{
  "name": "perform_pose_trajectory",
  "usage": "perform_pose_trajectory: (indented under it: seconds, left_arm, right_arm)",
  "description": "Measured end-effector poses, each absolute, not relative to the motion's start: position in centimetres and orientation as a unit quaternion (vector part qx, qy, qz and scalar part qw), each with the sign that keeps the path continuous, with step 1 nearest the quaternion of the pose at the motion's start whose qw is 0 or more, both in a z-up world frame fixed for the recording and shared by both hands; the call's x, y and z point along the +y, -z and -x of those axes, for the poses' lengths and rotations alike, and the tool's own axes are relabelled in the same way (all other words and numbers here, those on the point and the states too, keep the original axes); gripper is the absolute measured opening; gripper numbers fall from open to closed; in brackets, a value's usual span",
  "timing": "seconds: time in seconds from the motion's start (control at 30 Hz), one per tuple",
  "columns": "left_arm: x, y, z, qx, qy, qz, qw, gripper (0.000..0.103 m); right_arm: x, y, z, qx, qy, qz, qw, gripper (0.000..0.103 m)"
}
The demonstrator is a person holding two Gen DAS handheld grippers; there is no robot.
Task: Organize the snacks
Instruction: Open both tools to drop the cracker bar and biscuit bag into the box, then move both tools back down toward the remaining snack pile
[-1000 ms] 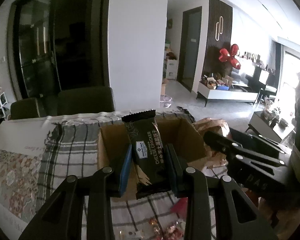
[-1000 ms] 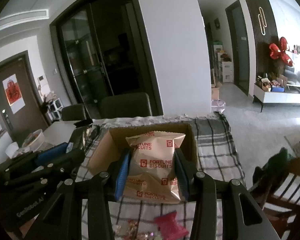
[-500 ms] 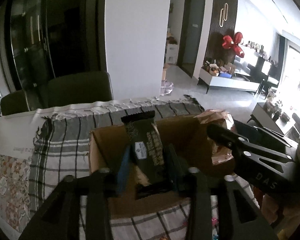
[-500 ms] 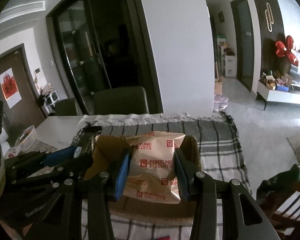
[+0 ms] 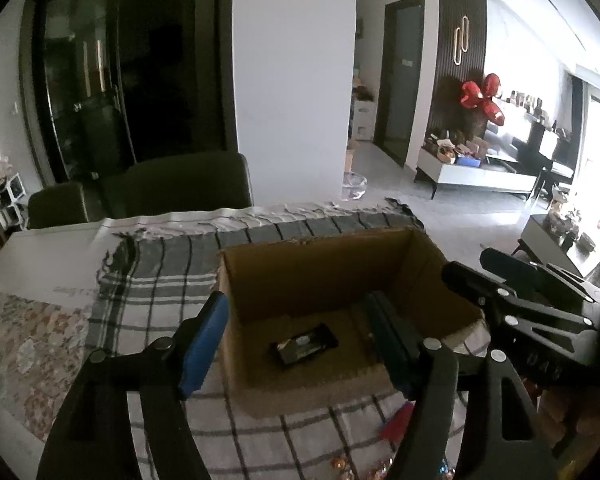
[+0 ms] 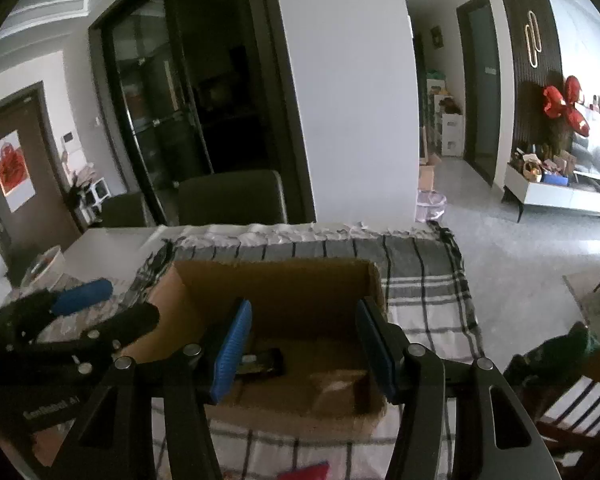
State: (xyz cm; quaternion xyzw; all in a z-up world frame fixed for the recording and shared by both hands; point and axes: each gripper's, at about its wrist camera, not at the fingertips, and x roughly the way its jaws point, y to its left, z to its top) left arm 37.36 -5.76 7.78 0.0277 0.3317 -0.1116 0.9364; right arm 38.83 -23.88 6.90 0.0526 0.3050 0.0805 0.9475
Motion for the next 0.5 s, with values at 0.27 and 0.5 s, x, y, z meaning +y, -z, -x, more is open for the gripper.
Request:
perform_pose_trajectory:
  seconds: [0.27,0.5]
  left_arm:
    - [-4.7,-8.3,-32.3,0.317,0.095,-0.033,0.943,0.074]
    - [-4.4,-7.6,-28.7,0.327,0.100,-0.021,0.939,0.075]
  right_arm:
    - [-22.6,-7.3,-34.0,0.294,-0.101,-0.041,0.949,0.056]
    - [-22.3,-7.2,-29.7,0.282,-0.101,-0.029,0.954,0.056]
